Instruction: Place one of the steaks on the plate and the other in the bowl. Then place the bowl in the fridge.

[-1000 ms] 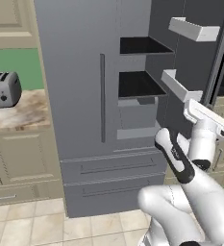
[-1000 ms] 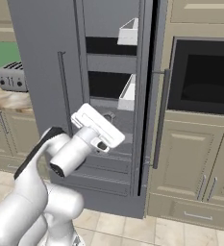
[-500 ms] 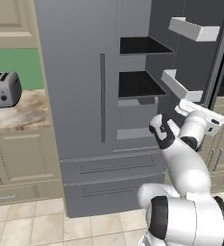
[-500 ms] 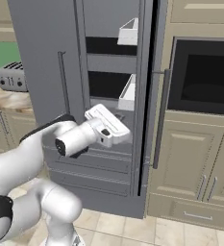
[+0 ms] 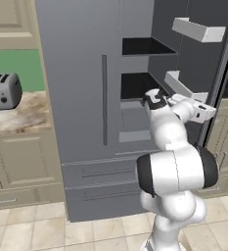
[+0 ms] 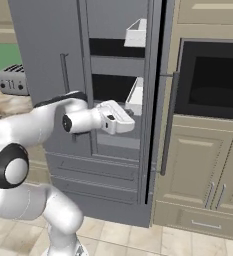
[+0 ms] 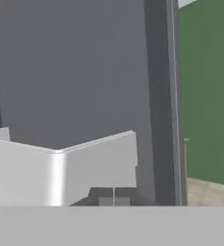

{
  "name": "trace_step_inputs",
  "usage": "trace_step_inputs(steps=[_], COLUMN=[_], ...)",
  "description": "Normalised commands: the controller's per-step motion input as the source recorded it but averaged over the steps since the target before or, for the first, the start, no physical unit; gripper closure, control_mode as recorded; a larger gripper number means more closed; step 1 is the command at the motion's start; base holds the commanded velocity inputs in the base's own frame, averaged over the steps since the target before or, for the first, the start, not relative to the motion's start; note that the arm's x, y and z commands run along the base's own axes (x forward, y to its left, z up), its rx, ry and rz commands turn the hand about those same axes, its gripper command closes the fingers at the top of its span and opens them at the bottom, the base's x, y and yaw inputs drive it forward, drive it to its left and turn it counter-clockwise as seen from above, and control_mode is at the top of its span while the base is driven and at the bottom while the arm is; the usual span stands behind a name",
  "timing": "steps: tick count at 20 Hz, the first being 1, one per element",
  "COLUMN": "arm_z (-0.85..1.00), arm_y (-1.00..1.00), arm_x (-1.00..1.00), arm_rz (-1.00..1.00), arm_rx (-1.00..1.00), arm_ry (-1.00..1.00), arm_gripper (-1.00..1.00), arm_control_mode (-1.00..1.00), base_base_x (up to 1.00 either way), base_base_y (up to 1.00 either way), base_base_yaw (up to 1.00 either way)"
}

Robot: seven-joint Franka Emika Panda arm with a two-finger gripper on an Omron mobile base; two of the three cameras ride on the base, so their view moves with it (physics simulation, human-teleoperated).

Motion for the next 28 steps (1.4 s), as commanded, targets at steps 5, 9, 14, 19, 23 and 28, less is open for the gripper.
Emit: trace_step_inputs(steps=[5, 9, 14, 19, 23, 28], arm_z=[0.00, 0.00, 0.12, 1.00, 1.00, 1.00], arm_y=[-0.57, -0.87, 0.29, 0.78, 0.96, 0.92], arm_x=[0.74, 0.65, -0.38, -1.00, -0.69, 0.01], arm_rz=[0.00, 0.00, -0.01, 0.00, 0.00, 0.00], arm_rx=[0.06, 0.10, -0.04, -0.13, -0.32, -0.29], arm_ry=[0.10, 0.08, -0.16, -0.08, 0.00, 0.02], arm_gripper=[1.00, 1.00, 1.00, 1.00, 1.00, 1.00], arm_control_mode=[-1.00, -1.00, -1.00, -1.00, -1.00, -1.00], base_base_x=[0.00, 0.00, 0.00, 0.00, 0.00, 0.00], base_base_y=[0.00, 0.00, 0.00, 0.00, 0.00, 0.00], base_base_yaw=[0.00, 0.00, 0.00, 0.00, 0.00, 0.00])
